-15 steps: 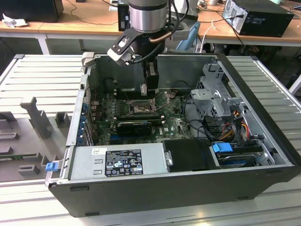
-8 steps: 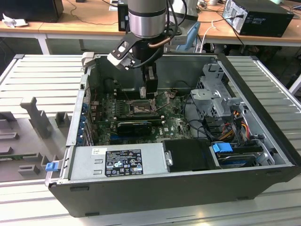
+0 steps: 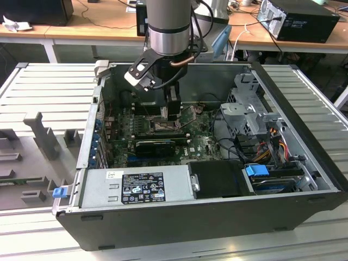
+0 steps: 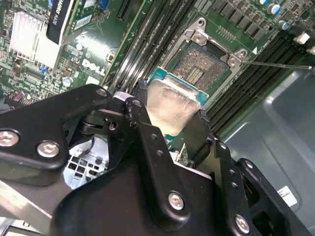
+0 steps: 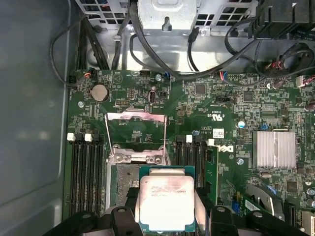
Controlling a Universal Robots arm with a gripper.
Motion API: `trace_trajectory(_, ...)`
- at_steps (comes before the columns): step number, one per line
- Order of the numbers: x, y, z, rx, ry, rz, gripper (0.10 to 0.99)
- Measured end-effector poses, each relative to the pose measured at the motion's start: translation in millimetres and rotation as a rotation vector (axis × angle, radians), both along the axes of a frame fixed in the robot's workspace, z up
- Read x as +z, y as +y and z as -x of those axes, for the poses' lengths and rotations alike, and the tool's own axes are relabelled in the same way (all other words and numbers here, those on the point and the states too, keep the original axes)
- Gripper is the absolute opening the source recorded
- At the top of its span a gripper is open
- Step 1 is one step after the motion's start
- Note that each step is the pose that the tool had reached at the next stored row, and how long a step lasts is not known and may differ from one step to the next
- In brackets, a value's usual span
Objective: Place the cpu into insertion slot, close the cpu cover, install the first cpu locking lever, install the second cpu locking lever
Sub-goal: 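Place the cpu into insertion slot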
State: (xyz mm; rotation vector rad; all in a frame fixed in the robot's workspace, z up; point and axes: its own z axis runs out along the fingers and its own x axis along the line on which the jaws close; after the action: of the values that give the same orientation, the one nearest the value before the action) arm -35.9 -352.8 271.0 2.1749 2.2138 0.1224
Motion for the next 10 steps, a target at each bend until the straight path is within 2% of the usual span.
trace_trajectory(2,-1.0,0.1,0.6,0.000,0.0014,-0.001,0.529)
trace_trajectory(3,-6.3,0.0,0.8,-0.002,0.0050,0.000,0.529)
trace_trajectory(4,-7.1,0.0,0.8,-0.002,0.0064,0.000,0.529)
trace_trajectory(5,-11.5,0.1,0.8,-0.005,0.0091,0.000,0.529)
trace_trajectory(7,-18.8,3.0,0.8,-0.011,0.0108,0.000,0.529)
trace_trajectory(10,-24.7,3.5,0.8,-0.051,0.0132,-0.001,0.529)
